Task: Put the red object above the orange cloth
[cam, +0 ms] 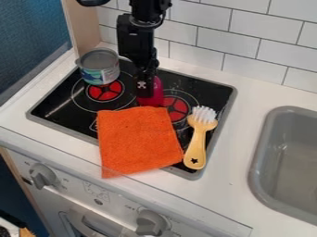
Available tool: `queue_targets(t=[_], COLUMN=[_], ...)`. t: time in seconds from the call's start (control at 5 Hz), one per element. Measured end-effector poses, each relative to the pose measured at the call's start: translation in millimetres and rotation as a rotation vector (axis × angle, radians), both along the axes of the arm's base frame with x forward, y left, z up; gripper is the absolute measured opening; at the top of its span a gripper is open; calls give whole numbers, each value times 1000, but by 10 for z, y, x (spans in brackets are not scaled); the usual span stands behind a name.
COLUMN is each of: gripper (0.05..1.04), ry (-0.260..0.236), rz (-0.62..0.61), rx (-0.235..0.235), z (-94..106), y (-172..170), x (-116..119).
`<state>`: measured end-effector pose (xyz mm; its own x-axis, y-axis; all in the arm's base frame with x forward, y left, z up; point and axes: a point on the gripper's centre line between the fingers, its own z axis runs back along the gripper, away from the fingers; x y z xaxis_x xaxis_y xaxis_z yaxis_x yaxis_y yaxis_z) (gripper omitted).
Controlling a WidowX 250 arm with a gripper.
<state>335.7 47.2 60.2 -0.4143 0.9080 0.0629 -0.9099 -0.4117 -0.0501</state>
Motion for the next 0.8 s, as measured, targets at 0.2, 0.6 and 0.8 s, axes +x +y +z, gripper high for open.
queue_targets(t=[0.2, 0.6, 0.8], gripper=[991, 1000, 1000], ry=[17, 36, -10], rz=[-16, -30, -35], rx=[-2, 13, 45], z=[3, 87, 362], y=[-3, 29, 65], x=[-22, -27, -15])
